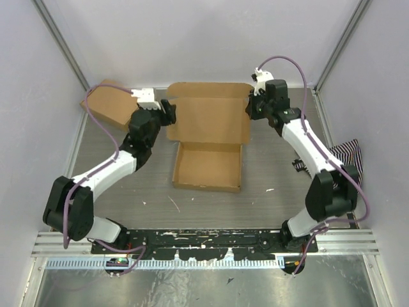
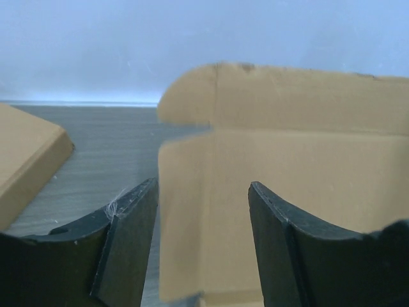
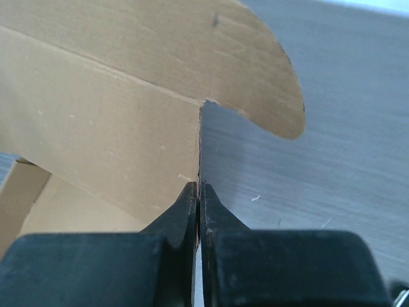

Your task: Fold the paper box

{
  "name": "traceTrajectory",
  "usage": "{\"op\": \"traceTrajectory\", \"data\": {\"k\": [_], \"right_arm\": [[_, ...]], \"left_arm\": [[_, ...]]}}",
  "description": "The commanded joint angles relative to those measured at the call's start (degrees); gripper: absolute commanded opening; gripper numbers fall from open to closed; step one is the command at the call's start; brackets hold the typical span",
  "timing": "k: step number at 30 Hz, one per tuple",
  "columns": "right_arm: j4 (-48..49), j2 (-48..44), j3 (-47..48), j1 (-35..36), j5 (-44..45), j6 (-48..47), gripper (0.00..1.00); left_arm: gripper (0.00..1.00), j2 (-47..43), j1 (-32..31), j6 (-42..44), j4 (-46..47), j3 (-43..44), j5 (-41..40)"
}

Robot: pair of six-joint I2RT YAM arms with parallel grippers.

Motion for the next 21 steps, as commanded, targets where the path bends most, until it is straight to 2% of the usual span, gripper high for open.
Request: {"op": "traceTrajectory", "data": {"k": [1, 4, 10, 12, 17, 21], "right_arm": [[17.7, -9.0, -7.2, 1.4, -0.3, -7.0, 0.01], [22.1, -12.1, -11.5, 2.1, -0.2, -7.8, 0.01], [21.6, -14.0, -12.9, 2.3, 1.8, -5.8, 0.01], [22.7, -15.0, -14.4, 2.3, 2.1, -5.6, 0.01], [23.0, -16.8, -16.3, 2.3, 3.3, -5.3, 0.01], [23.2, -17.7, -17.2, 2.2, 2.6, -4.8, 0.01]], "left_arm": [[0.65, -1.7, -0.1, 0.6, -20.4, 11.4, -5.1], [0.64, 0.3, 0.0, 2.3, -32.4, 20.8, -3.7], [0.61, 6.3, 0.0, 3.9, -59.7, 39.9, 1.1], [0.61, 6.8, 0.0, 3.8, -64.6, 41.8, 2.7], [0.62, 4.1, 0.0, 2.5, -66.8, 38.0, 5.9], [0.7, 4.1, 0.0, 3.2, -63.1, 34.4, 2.5]]}}
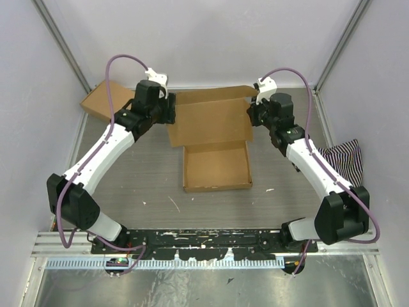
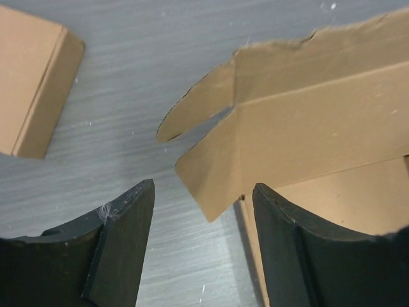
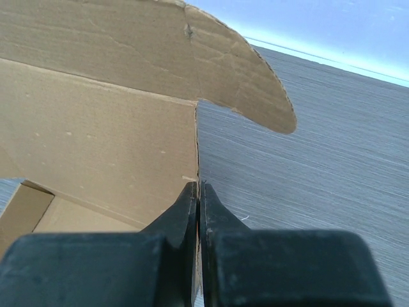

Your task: Fold the paper box

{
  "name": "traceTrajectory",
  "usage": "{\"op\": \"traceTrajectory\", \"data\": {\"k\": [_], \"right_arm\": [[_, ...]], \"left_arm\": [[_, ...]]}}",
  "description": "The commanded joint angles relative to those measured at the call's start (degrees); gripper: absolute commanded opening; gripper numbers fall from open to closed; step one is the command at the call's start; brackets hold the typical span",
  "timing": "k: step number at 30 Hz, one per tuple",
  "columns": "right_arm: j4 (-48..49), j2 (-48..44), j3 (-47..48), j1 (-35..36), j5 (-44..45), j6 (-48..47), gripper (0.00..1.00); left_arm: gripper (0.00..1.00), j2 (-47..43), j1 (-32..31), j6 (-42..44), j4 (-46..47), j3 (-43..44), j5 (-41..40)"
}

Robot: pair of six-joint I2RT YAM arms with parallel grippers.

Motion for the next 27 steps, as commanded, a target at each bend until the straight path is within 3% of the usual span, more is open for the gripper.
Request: {"op": "traceTrajectory", "data": {"k": [1, 7, 14, 27], "right_arm": [[4.8, -3.8, -0.1, 0.0, 0.4, 0.4, 0.01], [3.7, -5.1, -0.8, 0.0, -0.4, 0.5, 0.01], [1.9, -5.1, -0.5, 0.1, -1.3, 0.0, 0.02], [0.2, -4.8, 0.5, 0.1, -0.8, -0.4, 0.02]], "left_arm": [[0.71, -0.7, 0.0, 0.6, -0.9, -2.3, -2.2], [0.71, 4.4, 0.0, 1.7, -0.5, 1.6, -4.1], [0.7, 5.1, 0.0, 3.1, 5.8, 0.3, -2.6], [0.57, 7.3, 0.3, 2.6, 8.3, -0.3, 0.5]]}}
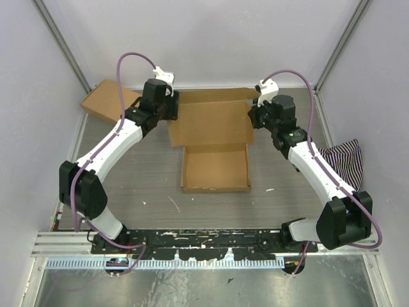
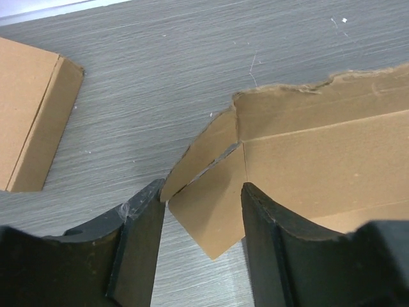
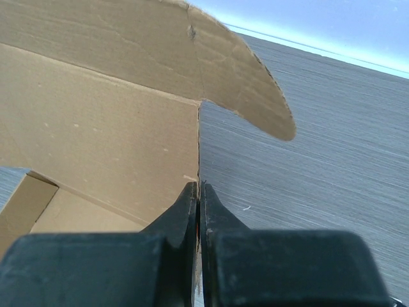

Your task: Fold the paper box

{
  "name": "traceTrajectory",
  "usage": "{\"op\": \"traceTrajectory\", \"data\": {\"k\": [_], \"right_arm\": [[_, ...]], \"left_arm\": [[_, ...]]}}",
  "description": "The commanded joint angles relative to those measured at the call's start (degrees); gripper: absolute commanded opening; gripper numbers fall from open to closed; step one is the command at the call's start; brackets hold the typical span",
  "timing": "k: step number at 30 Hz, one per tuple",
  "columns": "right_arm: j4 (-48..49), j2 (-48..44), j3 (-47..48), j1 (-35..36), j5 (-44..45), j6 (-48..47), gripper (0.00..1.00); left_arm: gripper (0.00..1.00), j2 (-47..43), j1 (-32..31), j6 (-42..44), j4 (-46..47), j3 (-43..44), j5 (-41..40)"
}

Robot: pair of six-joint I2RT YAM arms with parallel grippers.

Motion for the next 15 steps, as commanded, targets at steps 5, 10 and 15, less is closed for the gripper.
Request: {"op": "traceTrajectory", "data": {"k": [5, 10, 15], "right_arm": [[1.3, -1.7, 2.4, 0.1, 0.3, -0.5, 0.02], [-0.5, -0.7, 3.8, 0.1, 0.3, 0.0, 0.02], [-6.5, 1.4, 8.4, 0.1, 0.8, 1.1, 0.06]], "left_arm": [[0.48, 1.3, 0.2, -0.8, 0.5, 0.1, 3.5], [0.28, 0.8, 0.2, -1.3, -1.5, 0.6, 4.9], [0.0, 0.6, 0.2, -1.8, -4.2, 2.3, 7.5]]}}
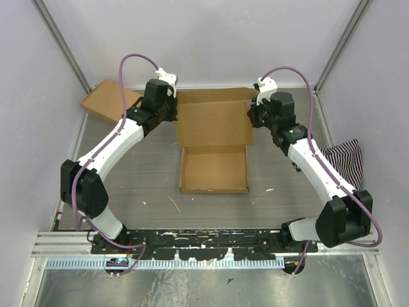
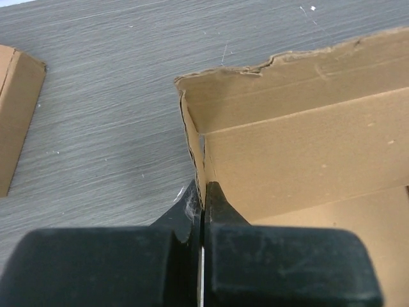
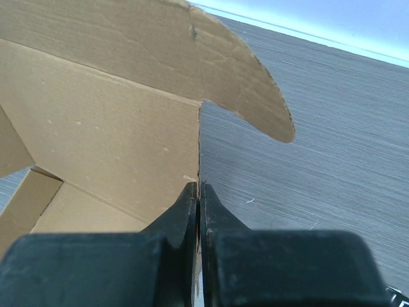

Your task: Fold the paper box

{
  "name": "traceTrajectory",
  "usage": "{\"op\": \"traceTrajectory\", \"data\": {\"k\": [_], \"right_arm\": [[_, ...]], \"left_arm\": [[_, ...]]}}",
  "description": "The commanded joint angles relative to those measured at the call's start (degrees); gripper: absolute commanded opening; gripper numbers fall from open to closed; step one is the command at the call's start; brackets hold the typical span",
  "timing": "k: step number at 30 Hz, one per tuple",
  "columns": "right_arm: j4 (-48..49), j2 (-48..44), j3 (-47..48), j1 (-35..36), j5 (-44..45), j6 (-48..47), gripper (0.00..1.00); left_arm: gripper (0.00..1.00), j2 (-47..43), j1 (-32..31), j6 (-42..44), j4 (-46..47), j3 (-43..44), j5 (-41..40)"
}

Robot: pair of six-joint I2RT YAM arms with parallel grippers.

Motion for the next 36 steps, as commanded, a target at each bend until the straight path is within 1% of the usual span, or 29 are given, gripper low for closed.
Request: {"op": "traceTrajectory", "data": {"k": [1, 3, 6, 11, 16, 17, 19, 24, 27, 29, 32, 34, 36], "right_arm": [[-5.2, 1.8, 7.7, 0.0, 1.1, 1.2, 0.08], [-9.6, 3.1, 10.5, 0.0, 1.5, 1.5, 0.13], [-13.8, 3.7, 12.6, 0.0, 2.4, 1.4, 0.2], [-15.0, 3.3, 13.1, 0.1, 4.7, 1.0, 0.29], [-16.1, 3.7, 14.1, -0.1, 7.4, 1.1, 0.47], [-15.9, 3.6, 14.1, -0.1, 8.0, 1.2, 0.49], [-15.4, 3.2, 14.3, -0.1, 8.5, 1.0, 0.52], [-14.8, 4.9, 16.1, -0.8, 7.1, -0.7, 0.52], [-15.1, 7.0, 17.6, -0.9, 5.6, -0.7, 0.5], [-15.0, 7.8, 17.8, -0.9, 3.7, -0.4, 0.45], [-15.4, 9.3, 18.5, -0.9, 1.6, 0.7, 0.24], [-16.6, 10.6, 19.4, -0.9, 1.1, 1.5, 0.14], [-17.7, 11.8, 20.4, -0.9, 0.9, 2.9, 0.07]], "left_arm": [[0.0, -0.5, 0.2, -0.3, -4.2, 2.5, 2.5], [0.0, -1.5, 0.2, -0.4, -3.1, 1.4, 2.0], [0.0, -5.0, 0.2, -0.6, 4.0, -3.6, 2.1], [0.0, -11.1, 0.2, -0.5, 17.9, -12.8, 3.6], [0.0, -15.7, 0.2, 1.0, 25.1, -18.5, 5.0], [0.0, -16.5, 0.2, 1.5, 26.7, -19.8, 5.5], [0.0, -17.6, 0.2, 2.5, 28.9, -21.6, 6.0], [0.0, -18.9, 0.2, 3.5, 32.2, -24.2, 7.4], [0.0, -18.7, 0.1, 3.5, 32.8, -24.4, 8.1], [0.0, -18.4, 0.0, 3.7, 33.0, -24.4, 8.2], [0.0, -18.0, 0.0, 3.6, 33.0, -24.4, 8.4], [0.0, -17.6, 0.1, 3.2, 33.1, -24.2, 8.3], [0.0, -17.0, 0.0, 2.5, 32.6, -23.7, 8.0]]}}
